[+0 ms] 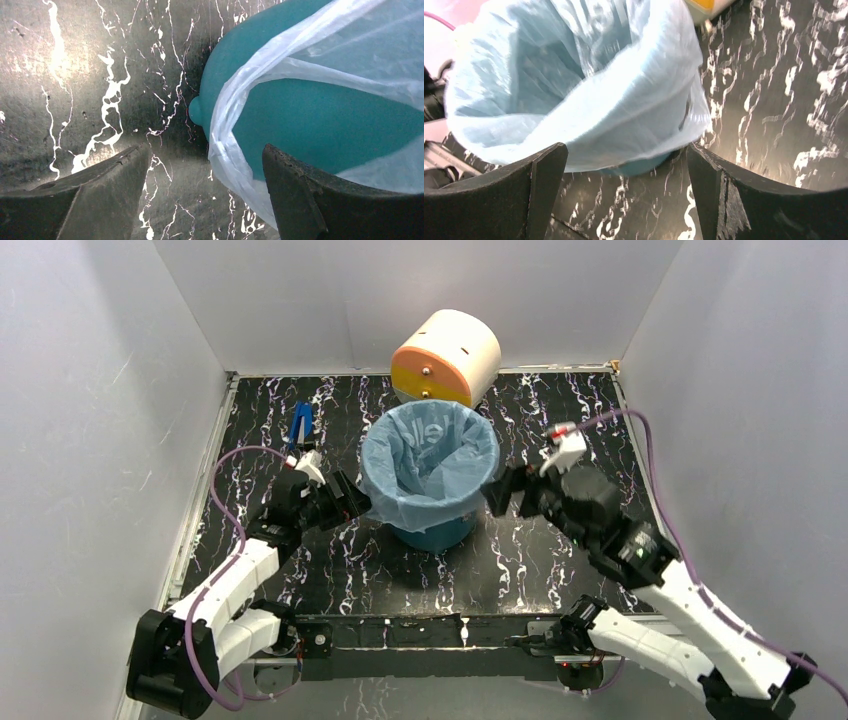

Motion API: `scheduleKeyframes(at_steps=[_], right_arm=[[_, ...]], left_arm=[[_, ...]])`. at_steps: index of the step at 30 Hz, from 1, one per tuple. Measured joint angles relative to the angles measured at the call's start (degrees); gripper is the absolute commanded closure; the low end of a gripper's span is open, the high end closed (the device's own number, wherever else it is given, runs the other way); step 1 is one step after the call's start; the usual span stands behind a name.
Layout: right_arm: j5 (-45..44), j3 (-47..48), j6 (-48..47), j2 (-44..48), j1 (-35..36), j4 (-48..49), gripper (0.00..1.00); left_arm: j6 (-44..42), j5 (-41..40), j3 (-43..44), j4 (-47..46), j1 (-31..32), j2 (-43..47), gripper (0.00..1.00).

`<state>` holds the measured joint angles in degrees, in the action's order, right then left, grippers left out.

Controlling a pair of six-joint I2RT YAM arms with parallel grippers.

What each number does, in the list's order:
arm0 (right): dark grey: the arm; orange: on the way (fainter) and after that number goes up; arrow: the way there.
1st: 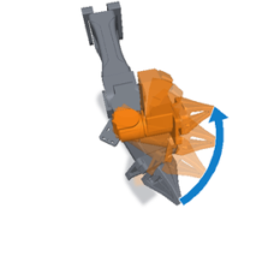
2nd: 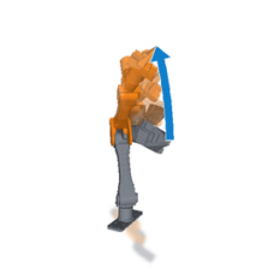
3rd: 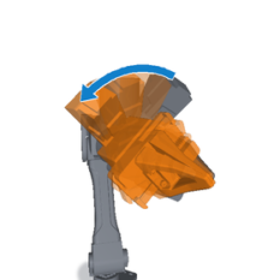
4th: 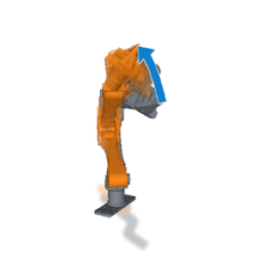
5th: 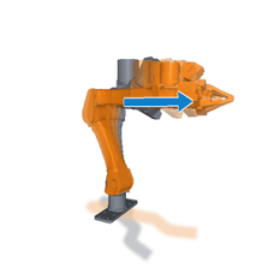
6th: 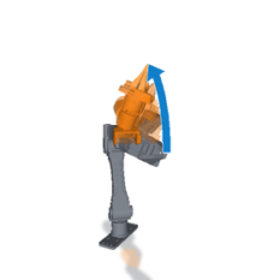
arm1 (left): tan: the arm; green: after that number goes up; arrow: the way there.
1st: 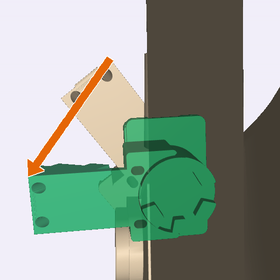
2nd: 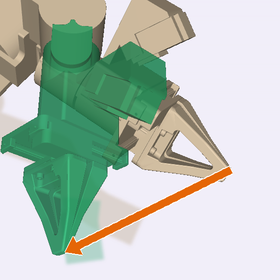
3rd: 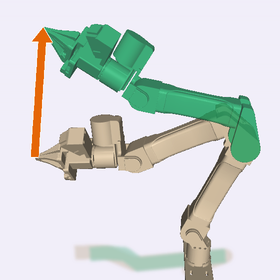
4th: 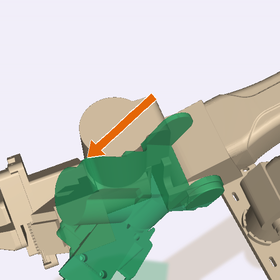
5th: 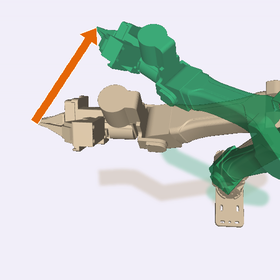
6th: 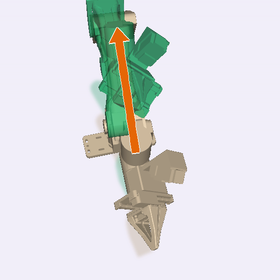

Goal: Put the trash bags into the trash bin
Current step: Place the trash bag in the trash bin.

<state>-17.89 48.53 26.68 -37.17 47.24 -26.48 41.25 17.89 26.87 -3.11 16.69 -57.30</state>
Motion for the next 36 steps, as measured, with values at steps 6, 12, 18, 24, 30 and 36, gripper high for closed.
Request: scheduleKeyframes(at_steps=[6, 12, 18, 24, 30, 36], right_arm=[[4.13, 15.32, -8.90, -11.69, 0.00, -0.09, 0.02], [9.77, 36.68, -13.27, -28.24, 0.02, -6.54, 0.07], [16.90, 41.55, -14.80, -39.47, 0.02, -13.94, 0.02], [18.43, 45.97, -13.81, -47.71, 0.07, -17.59, 0.11], [15.98, 50.23, -13.22, -49.57, 0.04, -21.03, 0.17], [14.21, 52.85, -13.20, -54.97, 0.74, -23.63, 0.36]], left_arm=[[-2.80, -0.17, 2.01, 1.55, 0.00, -1.16, 0.18], [-4.26, -0.04, 3.08, 3.26, 0.00, -2.97, 0.19], [-5.84, 0.74, 5.14, 4.07, 0.00, -5.60, 0.19], [-7.78, 1.03, 5.53, 5.38, 0.00, -6.08, 0.19], [-9.27, 1.05, 5.53, 7.19, 0.00, -5.75, 0.19], [-9.49, 1.33, 5.53, 8.11, 0.00, -5.68, 0.19]])
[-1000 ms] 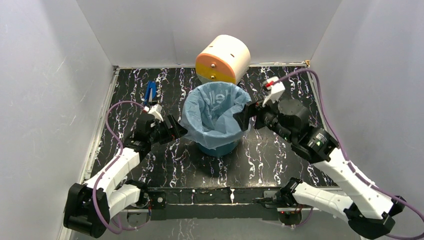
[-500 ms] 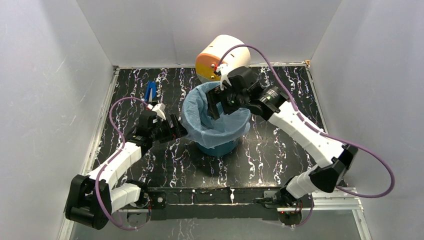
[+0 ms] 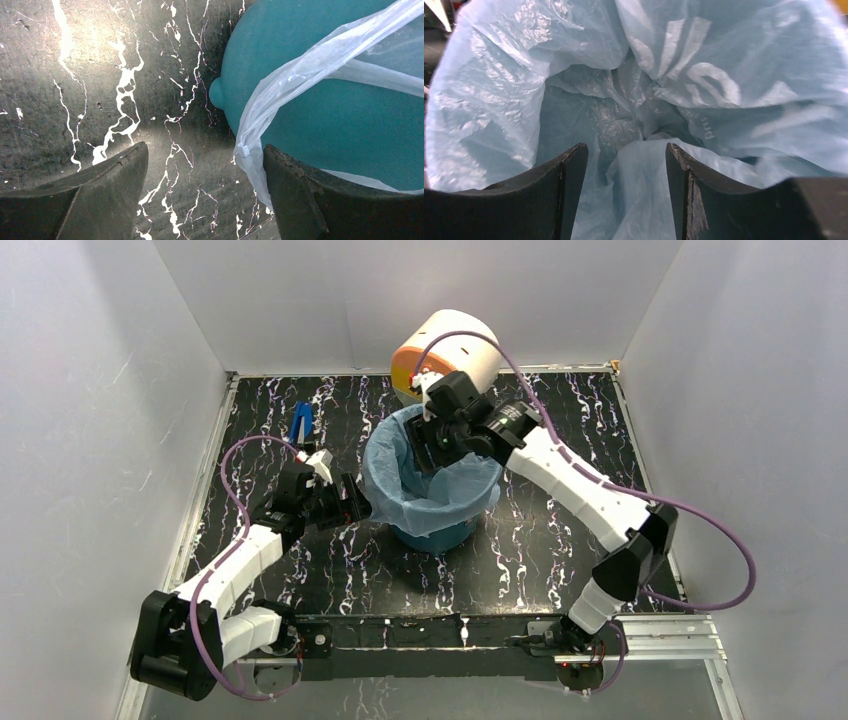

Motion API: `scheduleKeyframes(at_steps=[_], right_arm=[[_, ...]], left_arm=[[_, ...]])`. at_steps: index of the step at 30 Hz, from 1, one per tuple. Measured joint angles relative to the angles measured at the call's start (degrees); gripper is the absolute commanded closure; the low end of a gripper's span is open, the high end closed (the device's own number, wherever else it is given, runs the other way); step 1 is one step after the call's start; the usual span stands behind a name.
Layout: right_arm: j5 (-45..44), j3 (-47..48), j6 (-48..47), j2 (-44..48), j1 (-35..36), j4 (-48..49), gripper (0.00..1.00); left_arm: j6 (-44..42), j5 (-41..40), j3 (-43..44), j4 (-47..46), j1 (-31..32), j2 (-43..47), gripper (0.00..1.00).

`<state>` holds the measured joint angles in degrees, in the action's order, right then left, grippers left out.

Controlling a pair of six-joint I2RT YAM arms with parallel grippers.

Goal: Put the trash bags into the trash bin
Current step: Place the trash bag in the trash bin.

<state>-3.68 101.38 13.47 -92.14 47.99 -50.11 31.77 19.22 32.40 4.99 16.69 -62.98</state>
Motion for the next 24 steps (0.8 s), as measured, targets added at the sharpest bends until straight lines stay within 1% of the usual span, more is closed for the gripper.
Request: scheduleKeyframes(at_steps=[2, 7, 11, 13, 15, 18, 21, 24], right_arm=[[-0.52, 0.00, -0.13, -1.88, 0.98, -0.76, 0.35], [-2.03, 0.00, -0.15, -5.16, 3.08, -2.05, 0.38], [-2.36, 0.00, -0.20, -7.04, 3.48, -2.51, 0.45], [-2.34, 0.02, -0.17, -7.87, 3.50, -2.54, 0.49], [-2.27, -0.22, -0.20, -8.74, 3.54, -2.27, 0.50], [-1.90, -3.23, -0.11, -8.85, 3.65, -0.46, 0.51], [-1.73, -6.40, 0.00, -9.38, 3.82, 0.68, 0.53], [-1.95, -9.18, 0.22, -10.60, 3.93, 1.86, 0.53]], left_arm=[[0.04, 0.22, 0.00, 0.00, 0.00, 0.04, 0.19], [0.37, 0.28, -0.02, -0.04, 0.00, 1.36, 0.18], [0.35, 0.28, -0.02, -0.02, 0.00, 1.68, 0.18], [0.24, 0.28, -0.02, 0.00, 0.00, 1.68, 0.18], [0.11, 0.24, -0.02, 0.00, 0.00, 1.64, 0.18], [0.22, 0.07, -0.02, -0.70, 0.00, 1.22, 0.18], [0.66, 0.42, -0.07, -3.10, 0.00, -0.22, 0.18], [0.94, 1.16, -0.07, -5.66, 0.00, -2.45, 0.18]])
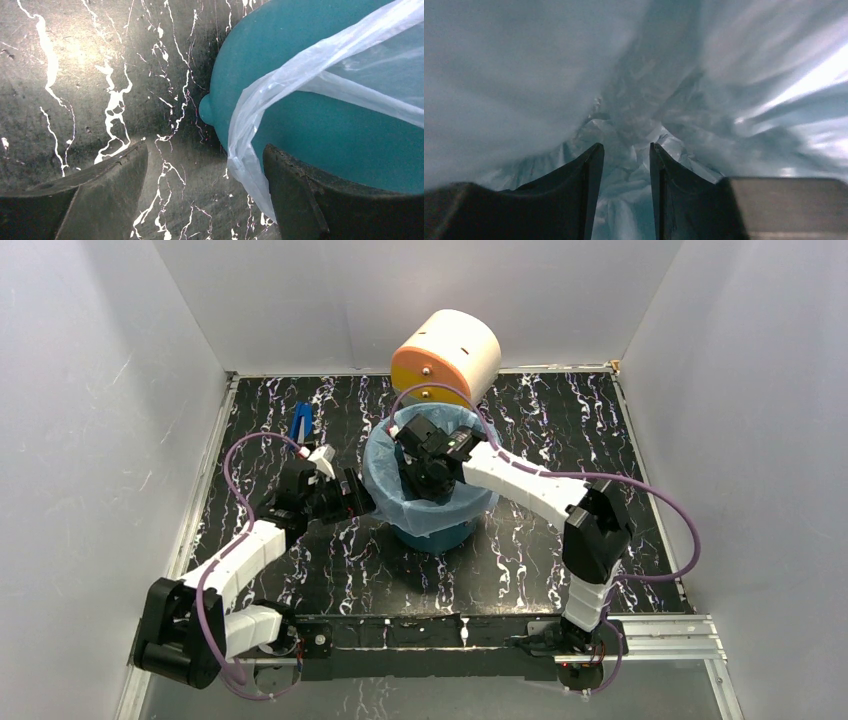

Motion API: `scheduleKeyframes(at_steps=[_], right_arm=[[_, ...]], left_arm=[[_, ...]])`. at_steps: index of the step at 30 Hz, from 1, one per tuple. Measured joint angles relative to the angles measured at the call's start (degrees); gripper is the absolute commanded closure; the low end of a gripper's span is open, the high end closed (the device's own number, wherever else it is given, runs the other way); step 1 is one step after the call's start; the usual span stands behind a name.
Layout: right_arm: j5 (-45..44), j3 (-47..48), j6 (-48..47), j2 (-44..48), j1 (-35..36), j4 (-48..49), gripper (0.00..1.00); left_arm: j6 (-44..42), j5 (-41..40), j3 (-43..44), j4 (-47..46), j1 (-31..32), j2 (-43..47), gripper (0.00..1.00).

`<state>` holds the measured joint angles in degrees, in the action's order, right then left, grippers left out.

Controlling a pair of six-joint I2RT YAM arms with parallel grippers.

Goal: Put the trash bags into the trash bin
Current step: Place the trash bag in the trash bin.

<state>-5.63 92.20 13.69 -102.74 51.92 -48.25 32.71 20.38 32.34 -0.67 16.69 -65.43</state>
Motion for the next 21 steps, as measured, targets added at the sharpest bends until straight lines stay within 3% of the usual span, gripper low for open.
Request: scheduleKeyframes(at_steps=[8, 14, 21], right_arm=[[-1.53, -6.43, 0.04, -2.23, 0.39, 1.75, 0.47], [-4.28, -6.21, 0.26, -1.68, 0.61, 1.60, 0.41], [-7.61, -6.10, 1.22, 7.28, 0.61, 2.43, 0.41]], left_arm=[[0.92, 2.95, -1.99, -4.50, 0.00, -3.19, 0.19], [1.81, 4.35, -3.98, -5.57, 0.00, -3.61, 0.20], [1.55, 4.57, -3.98, -5.60, 0.00, -3.61, 0.20]])
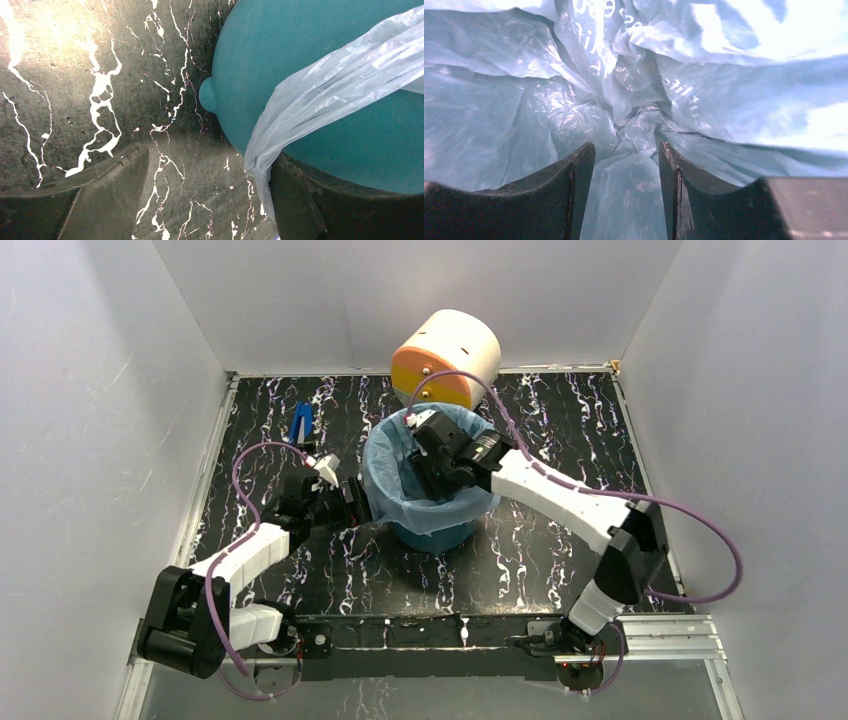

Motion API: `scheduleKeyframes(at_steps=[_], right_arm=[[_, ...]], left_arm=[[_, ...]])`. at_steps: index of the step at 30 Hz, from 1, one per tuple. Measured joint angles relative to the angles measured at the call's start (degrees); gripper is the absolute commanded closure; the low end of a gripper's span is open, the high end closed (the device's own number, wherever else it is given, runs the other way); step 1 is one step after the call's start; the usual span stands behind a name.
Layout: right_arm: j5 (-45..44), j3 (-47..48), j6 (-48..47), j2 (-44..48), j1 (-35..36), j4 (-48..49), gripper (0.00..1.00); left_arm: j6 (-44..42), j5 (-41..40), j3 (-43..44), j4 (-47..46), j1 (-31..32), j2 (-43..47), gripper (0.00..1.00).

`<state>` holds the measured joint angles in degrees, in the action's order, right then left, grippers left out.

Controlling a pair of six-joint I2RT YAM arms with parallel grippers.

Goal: Put the trash bags into the trash bin
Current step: Place the trash bag in the trash bin.

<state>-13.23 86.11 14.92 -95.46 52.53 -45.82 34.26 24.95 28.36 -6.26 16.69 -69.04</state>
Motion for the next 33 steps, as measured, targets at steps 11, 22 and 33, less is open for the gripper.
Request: scheduleKeyframes(at_steps=[11, 22, 33], right_arm=[[9.05, 2.56, 0.13, 4.57, 0.00, 2.36, 0.38], [14.47, -2.47, 0.39, 1.79, 0.63, 6.19, 0.02], [13.79, -7.48, 0.28, 2.51, 0.48, 7.65, 0.01]], left_arm=[[-0.68, 0.33, 0.31, 1.27, 0.00, 0.15, 0.21], [-1.64, 0.35, 1.46, 2.91, 0.00, 0.76, 0.21], [-1.90, 1.01, 2.16, 3.87, 0.00, 1.29, 0.21]])
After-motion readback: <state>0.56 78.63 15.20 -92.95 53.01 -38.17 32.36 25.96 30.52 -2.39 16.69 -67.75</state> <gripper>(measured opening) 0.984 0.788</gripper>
